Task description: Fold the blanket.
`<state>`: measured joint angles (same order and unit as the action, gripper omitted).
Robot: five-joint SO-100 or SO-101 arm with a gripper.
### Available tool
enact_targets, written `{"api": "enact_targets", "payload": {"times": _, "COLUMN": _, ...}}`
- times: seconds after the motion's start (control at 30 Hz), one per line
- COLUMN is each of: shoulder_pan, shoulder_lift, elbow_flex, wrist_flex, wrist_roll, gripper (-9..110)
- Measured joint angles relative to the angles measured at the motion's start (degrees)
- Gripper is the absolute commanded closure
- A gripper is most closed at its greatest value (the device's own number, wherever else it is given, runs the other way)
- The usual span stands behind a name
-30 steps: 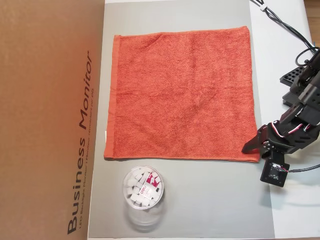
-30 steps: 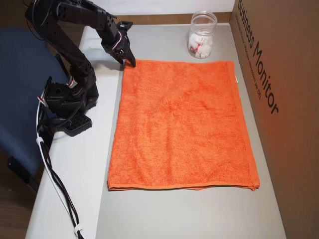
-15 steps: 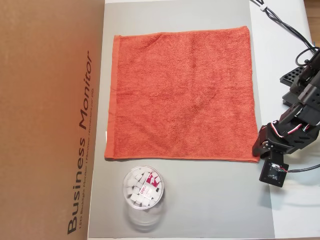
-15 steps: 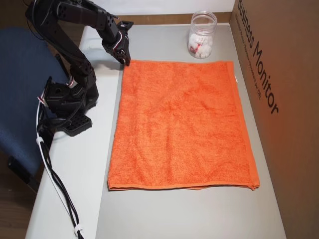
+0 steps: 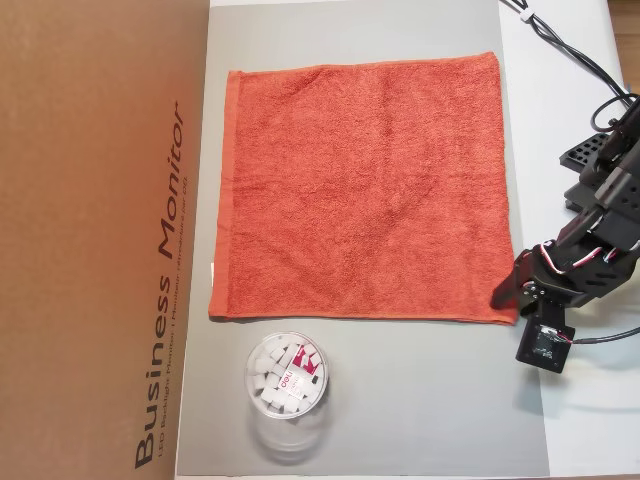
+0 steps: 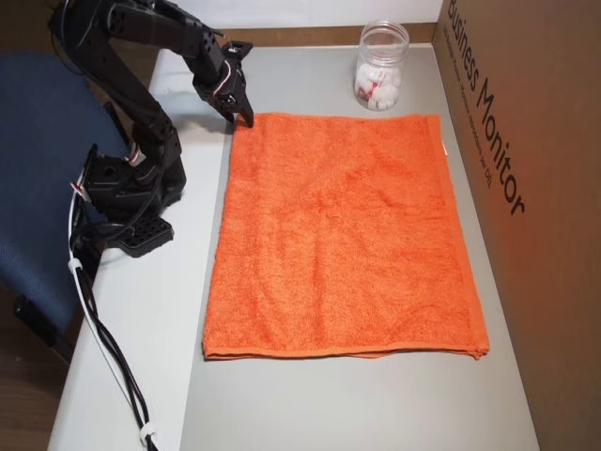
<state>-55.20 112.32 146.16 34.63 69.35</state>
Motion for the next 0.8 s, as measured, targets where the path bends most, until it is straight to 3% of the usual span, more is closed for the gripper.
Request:
{"api": "enact_targets", "payload": {"times": 0.5, "shoulder_pan": 4.6, "shoulder_lift": -3.3, "elbow_flex": -1.8, "wrist_flex": -2.4, "wrist_roll": 0.0, "gripper": 102}}
{"api": "enact_targets", "payload": {"times": 0.8, "shoulder_pan": 4.6, "shoulder_lift": -3.5, "elbow_flex": -1.9, "wrist_flex": -2.4, "wrist_roll": 0.1, "gripper": 102}}
